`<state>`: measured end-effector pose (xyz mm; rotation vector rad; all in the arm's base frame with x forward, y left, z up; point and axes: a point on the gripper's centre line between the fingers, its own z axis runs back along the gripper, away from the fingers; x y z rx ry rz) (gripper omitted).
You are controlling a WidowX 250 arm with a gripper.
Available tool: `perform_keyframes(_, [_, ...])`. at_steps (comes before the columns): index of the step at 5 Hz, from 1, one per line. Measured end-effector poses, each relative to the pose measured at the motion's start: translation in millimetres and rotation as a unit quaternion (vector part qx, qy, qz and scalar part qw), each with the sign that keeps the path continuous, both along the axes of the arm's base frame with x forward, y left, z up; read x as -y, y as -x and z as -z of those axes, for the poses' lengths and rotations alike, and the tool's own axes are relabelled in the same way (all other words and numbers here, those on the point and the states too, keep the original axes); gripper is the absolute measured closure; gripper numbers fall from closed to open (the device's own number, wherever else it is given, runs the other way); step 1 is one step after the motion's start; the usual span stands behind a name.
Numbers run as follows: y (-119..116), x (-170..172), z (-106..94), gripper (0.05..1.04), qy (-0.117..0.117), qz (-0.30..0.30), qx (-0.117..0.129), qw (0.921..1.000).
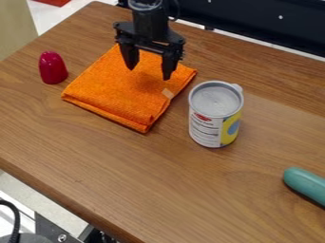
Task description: Moved an orange cloth to the top of the table
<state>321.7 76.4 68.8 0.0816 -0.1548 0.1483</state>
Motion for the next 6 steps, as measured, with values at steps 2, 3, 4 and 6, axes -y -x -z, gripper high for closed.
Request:
perform_keyframes(2, [9, -16, 5.7, 0.39, -0.007, -0.007, -0.006, 0.9999])
perform_keyframes(3, [11, -20, 5.9, 0.683, -0.011, -0.015, -0.012, 0.9998])
perform_keyframes(4, [8, -22, 5.3, 0.909, -0.015, -0.014, -0.002, 0.9998])
perform_keyframes(6, [4, -26, 10.9, 1.03, -0.023, -0.027, 0.006, 0.9993])
